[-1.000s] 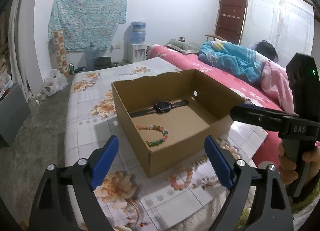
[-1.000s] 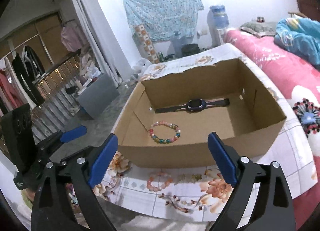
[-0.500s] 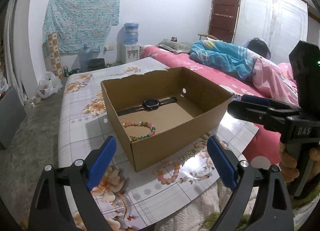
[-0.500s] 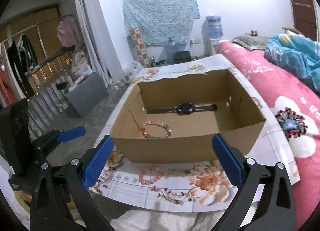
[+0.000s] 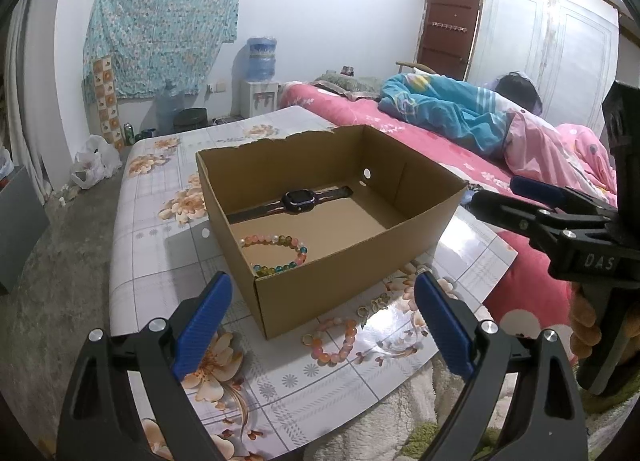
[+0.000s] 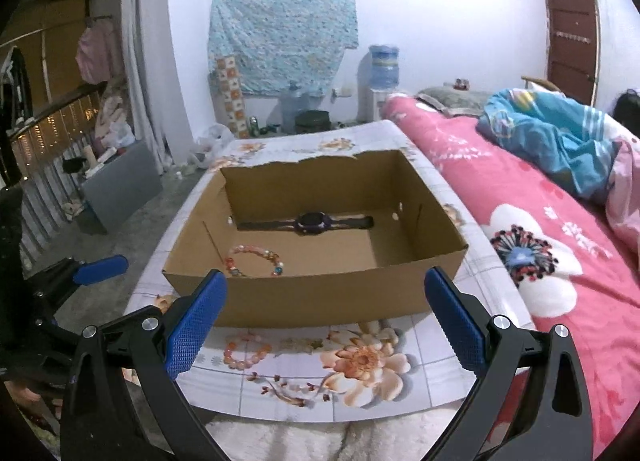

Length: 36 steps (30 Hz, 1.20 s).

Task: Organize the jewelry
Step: 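Withdraw the right gripper up and out of the box, then move the left gripper down toward the pink bead bracelet and gold rings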

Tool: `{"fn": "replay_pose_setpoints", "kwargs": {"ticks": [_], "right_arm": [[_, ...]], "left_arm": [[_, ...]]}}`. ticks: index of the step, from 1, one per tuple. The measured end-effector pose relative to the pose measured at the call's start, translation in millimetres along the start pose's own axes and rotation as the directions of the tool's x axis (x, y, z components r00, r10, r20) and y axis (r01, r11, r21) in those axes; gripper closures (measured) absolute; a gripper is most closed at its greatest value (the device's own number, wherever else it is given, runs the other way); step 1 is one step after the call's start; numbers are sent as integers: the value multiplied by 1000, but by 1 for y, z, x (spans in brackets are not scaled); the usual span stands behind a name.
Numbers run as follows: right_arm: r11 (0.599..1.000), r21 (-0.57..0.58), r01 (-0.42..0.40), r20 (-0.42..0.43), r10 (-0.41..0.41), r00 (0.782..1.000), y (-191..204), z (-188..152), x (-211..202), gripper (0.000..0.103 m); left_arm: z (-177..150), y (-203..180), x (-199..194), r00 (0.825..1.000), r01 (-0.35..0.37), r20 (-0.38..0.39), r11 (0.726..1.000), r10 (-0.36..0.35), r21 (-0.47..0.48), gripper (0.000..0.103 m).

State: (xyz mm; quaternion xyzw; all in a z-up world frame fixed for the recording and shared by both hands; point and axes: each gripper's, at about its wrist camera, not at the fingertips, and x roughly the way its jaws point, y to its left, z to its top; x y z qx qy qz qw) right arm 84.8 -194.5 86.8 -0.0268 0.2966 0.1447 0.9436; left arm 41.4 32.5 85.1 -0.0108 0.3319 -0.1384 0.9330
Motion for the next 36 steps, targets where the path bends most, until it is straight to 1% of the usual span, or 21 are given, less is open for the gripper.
{"fn": "replay_pose_setpoints", "kwargs": {"ticks": [5, 8, 14, 17, 20, 21, 22, 24, 27, 30, 34, 36], "right_arm": [[1000, -12, 14, -32, -14, 999, -2, -3, 7, 8], [999, -28, 25, -29, -25, 999, -2, -5, 6, 8], [1000, -11, -16, -8, 16, 1000, -10, -7, 2, 8], [999, 45, -24, 9, 23, 1000, -32, -10, -1, 8], [992, 123, 7, 9, -8, 1000, -67, -19, -2, 8], [991, 135, 17, 8, -18, 1000, -73, -22, -2, 8], [986, 159, 41, -4, -41, 999, -83, -28, -1, 8], [983, 171, 61, -24, -58, 998, -91, -38, 2, 8], [989, 131, 74, -91, -62, 994, -87, -54, 14, 8], [996, 70, 56, -145, -45, 988, -70, -71, 25, 8], [1000, 31, 2, -215, 5, 977, -46, -87, 44, 8], [1000, 11, 0, -242, 2, 970, -39, -90, 54, 8]], "left_arm": [[2, 1, 3, 1000, 7, -9, 1000, -7, -7, 12], [2, 0, 6, 1000, 7, -16, 1000, -7, -2, 12], [-1, -6, 13, 999, 12, -32, 1000, -11, 20, 13], [-6, -12, 14, 999, 13, -35, 999, -11, 47, 12], [-15, -15, 16, 999, 19, -50, 998, -16, 59, 12], [-20, -17, 18, 998, 22, -63, 998, -19, 60, 12], [-24, -18, 20, 997, 25, -74, 998, -20, 63, 12], [-33, -19, 23, 995, 27, -95, 997, -21, 68, 12], [-46, -23, 33, 990, 26, -138, 997, -16, 72, 12], [-59, -26, 49, 982, 8, -189, 995, 10, 98, 12], [-67, -24, 65, 975, -19, -219, 993, 44, 116, 12], [-69, -19, 73, 970, -34, -237, 993, 61, 116, 12]]}}
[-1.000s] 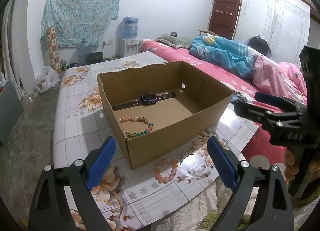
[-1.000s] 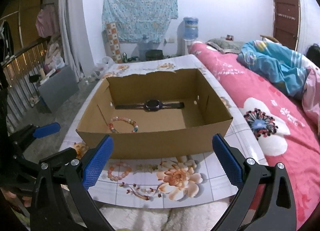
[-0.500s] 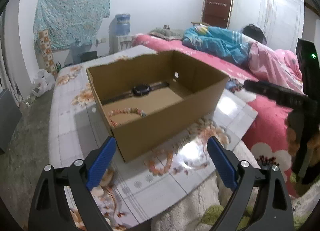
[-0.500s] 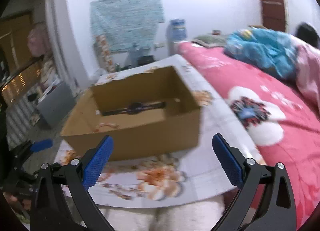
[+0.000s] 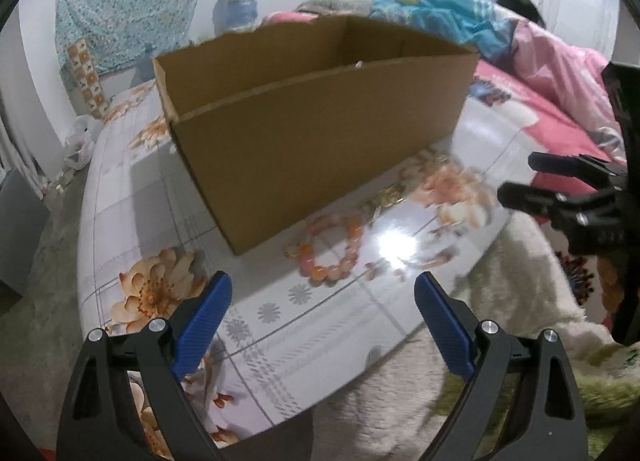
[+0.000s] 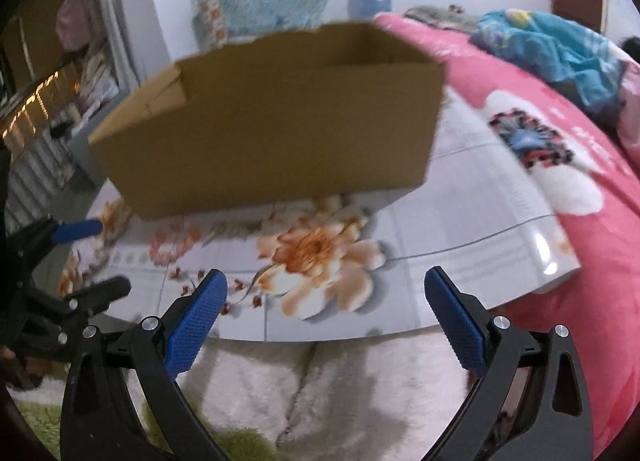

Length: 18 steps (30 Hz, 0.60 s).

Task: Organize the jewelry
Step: 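Move the left gripper down toward the pink bead bracelet and gold rings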

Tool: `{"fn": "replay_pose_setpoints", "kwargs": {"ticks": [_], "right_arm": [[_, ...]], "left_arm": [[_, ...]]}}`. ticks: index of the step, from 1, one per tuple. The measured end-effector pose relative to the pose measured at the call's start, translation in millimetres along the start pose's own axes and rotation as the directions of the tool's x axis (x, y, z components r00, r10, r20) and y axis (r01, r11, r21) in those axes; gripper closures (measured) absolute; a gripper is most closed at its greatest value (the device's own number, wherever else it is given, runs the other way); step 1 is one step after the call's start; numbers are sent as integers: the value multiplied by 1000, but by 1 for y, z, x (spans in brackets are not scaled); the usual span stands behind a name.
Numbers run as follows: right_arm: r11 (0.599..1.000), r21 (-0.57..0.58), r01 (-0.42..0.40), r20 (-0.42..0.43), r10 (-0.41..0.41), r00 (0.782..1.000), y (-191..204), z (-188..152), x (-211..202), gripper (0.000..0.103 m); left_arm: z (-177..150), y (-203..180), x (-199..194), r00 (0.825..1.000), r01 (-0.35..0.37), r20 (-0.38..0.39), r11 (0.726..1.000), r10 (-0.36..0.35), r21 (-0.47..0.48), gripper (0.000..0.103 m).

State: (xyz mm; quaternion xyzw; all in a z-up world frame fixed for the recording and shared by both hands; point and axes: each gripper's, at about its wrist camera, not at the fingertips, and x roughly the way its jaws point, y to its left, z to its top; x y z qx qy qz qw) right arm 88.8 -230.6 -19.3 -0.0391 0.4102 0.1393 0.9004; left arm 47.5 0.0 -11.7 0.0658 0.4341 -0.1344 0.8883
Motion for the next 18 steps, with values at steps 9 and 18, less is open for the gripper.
{"fn": "replay_pose_setpoints", "kwargs": {"ticks": [9, 18], "right_arm": [[999, -40, 19, -49, -21, 999, 6, 7, 29, 8], [996, -48, -76, -46, 74, 996, 24, 23, 34, 8]], "left_arm": [[-6, 23, 28, 996, -26, -89, 998, 22, -51, 12], [-13, 31, 36, 993, -40, -113, 998, 33, -57, 5]]}}
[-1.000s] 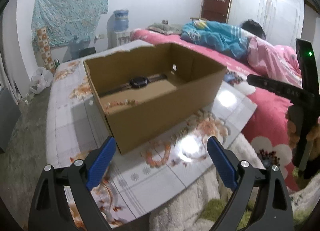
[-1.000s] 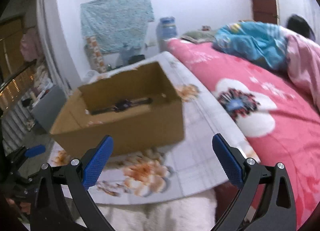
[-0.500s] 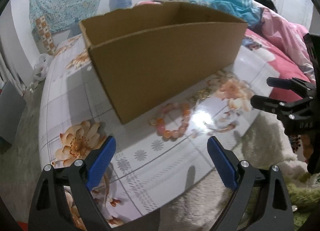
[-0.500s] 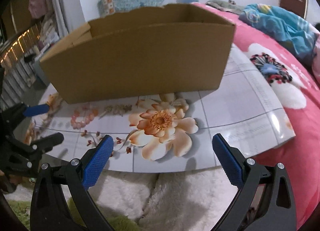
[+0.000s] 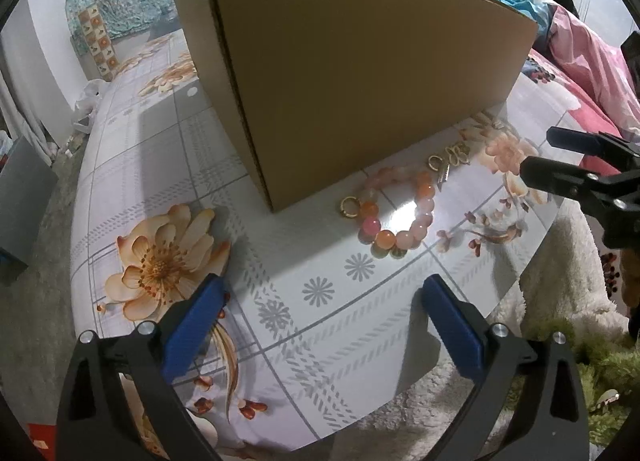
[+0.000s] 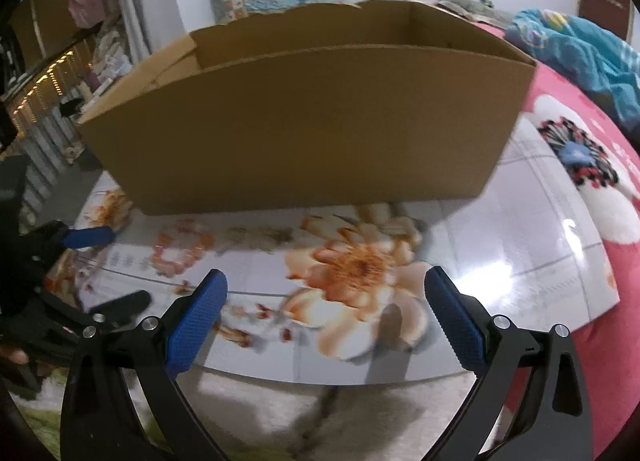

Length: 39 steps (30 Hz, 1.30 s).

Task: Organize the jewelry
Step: 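Move the left gripper down toward the pink bead bracelet and gold rings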

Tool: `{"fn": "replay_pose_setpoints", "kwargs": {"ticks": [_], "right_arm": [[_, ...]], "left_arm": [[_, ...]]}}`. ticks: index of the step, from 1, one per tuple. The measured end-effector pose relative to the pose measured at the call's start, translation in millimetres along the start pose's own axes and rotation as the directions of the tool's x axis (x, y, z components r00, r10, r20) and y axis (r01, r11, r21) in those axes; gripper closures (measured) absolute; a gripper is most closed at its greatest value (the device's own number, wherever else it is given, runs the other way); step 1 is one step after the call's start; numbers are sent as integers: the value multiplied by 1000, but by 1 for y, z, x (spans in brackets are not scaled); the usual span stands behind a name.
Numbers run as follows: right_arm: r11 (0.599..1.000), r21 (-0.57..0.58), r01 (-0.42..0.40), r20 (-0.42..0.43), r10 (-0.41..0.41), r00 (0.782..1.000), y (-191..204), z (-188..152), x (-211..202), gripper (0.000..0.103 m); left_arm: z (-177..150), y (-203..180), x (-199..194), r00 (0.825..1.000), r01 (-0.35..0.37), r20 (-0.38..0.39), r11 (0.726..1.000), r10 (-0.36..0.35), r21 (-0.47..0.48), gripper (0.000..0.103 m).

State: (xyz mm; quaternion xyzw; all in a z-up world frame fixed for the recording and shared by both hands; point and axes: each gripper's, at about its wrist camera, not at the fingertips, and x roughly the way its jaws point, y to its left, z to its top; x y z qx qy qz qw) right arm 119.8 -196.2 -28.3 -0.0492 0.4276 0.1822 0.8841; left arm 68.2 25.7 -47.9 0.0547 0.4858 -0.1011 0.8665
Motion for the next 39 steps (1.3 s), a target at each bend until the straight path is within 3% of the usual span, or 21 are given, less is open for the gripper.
{"fn": "replay_pose_setpoints", "kwargs": {"ticks": [5, 7, 11, 15, 18, 24, 29, 32, 34, 39], "right_arm": [[992, -28, -124, 34, 125, 992, 19, 5, -8, 8], [987, -72, -145, 35, 148, 988, 30, 6, -8, 15], [971, -136, -195, -11, 195, 981, 50, 8, 2, 39], [950, -197, -244, -39, 241, 970, 69, 8, 9, 54], [933, -213, -292, -75, 282, 956, 80, 13, 20, 59], [918, -201, -342, -139, 319, 938, 85, 12, 30, 63], [910, -193, -367, -178, 335, 925, 83, 2, 25, 64], [907, -187, -377, -192, 343, 920, 82, 1, 23, 64], [899, -179, -398, -217, 359, 908, 82, -2, 22, 64], [892, -199, -406, -220, 363, 906, 84, -6, 15, 64]], "left_arm": [[-3, 9, -6, 999, 26, 36, 999, -24, -46, 5], [-4, 15, -10, 998, 39, 61, 996, -34, -77, 6], [-6, 23, -22, 992, 62, 113, 993, -50, -102, 11], [-7, 25, -27, 989, 91, 131, 989, -76, -119, 17], [-5, 32, -27, 989, 86, 129, 986, -67, -144, 29], [-2, 43, -27, 986, 101, 151, 980, -75, -171, 52], [5, 32, -21, 979, 159, 148, 980, -141, -118, 69], [10, 21, -17, 979, 167, 134, 983, -156, -72, 75], [12, 17, -15, 977, 177, 130, 983, -169, -52, 76], [17, 10, -4, 981, 175, 88, 984, -172, -37, 76]]}}
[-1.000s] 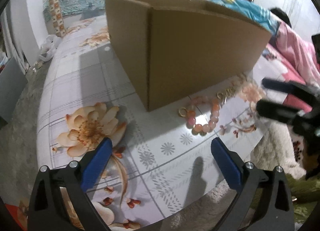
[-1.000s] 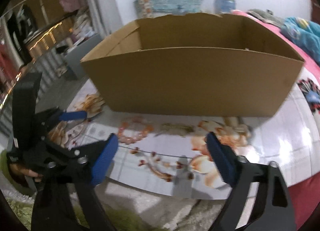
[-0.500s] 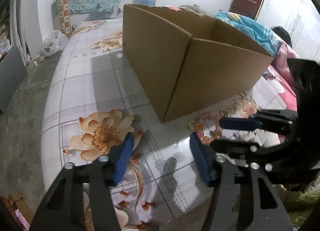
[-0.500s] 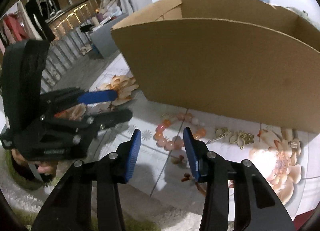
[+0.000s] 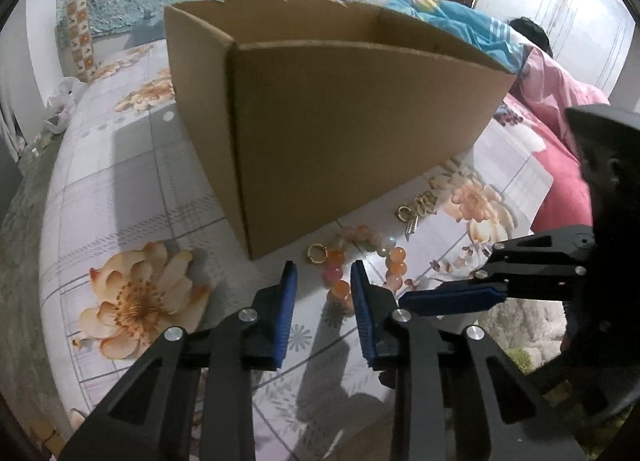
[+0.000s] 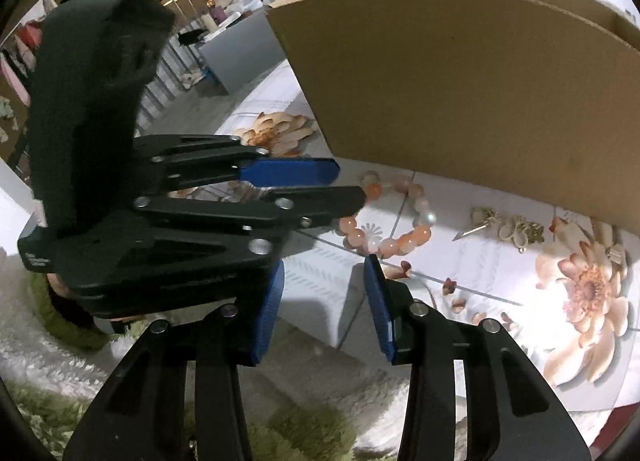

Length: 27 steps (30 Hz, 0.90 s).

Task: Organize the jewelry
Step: 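Move the left gripper down toward the pink bead bracelet and gold rings, then position the left gripper over a small gold ring and close on it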

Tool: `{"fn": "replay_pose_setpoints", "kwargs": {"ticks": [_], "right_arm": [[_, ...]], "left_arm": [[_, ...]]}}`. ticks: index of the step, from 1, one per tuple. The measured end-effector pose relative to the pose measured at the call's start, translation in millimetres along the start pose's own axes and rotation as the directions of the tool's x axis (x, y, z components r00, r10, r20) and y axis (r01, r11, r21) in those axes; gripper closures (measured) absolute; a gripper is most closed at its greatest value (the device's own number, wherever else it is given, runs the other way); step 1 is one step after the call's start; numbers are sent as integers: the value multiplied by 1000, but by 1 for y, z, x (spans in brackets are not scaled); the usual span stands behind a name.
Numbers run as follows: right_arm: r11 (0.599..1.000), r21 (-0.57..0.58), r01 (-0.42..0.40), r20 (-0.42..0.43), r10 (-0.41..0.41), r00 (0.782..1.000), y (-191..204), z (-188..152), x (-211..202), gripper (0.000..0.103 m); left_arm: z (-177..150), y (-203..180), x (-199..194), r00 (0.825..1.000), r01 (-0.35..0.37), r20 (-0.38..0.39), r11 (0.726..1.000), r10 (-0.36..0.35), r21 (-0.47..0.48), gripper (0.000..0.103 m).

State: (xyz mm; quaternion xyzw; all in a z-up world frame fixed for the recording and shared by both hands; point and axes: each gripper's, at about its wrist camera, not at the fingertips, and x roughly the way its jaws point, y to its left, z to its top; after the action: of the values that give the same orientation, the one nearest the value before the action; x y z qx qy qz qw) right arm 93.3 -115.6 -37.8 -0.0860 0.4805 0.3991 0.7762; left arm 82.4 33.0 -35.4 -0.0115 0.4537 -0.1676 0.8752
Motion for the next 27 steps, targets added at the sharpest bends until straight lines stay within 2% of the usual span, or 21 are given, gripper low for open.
{"fn": "replay_pose_setpoints", "kwargs": {"ticks": [5, 10, 16, 22, 27], "right_arm": [[999, -8, 50, 32, -49, 998, -4, -6, -17, 64], [993, 74, 96, 58, -101, 993, -25, -16, -36, 63], [985, 139, 104, 82, -116, 990, -38, -19, -42, 63], [983, 150, 101, 87, -115, 989, -37, -21, -40, 63], [982, 163, 99, 95, -115, 989, -39, -18, -38, 63]], "left_arm": [[3, -4, 2, 1000, -7, -5, 1000, 7, 1, 76], [1, -13, 8, 998, -53, -23, 998, 54, 40, 76], [-6, -25, 7, 989, -143, -19, 982, 146, 121, 76], [-13, -20, 0, 988, -143, -35, 981, 149, 134, 88], [-16, -5, -6, 978, -199, -44, 973, 205, 120, 89]]}}
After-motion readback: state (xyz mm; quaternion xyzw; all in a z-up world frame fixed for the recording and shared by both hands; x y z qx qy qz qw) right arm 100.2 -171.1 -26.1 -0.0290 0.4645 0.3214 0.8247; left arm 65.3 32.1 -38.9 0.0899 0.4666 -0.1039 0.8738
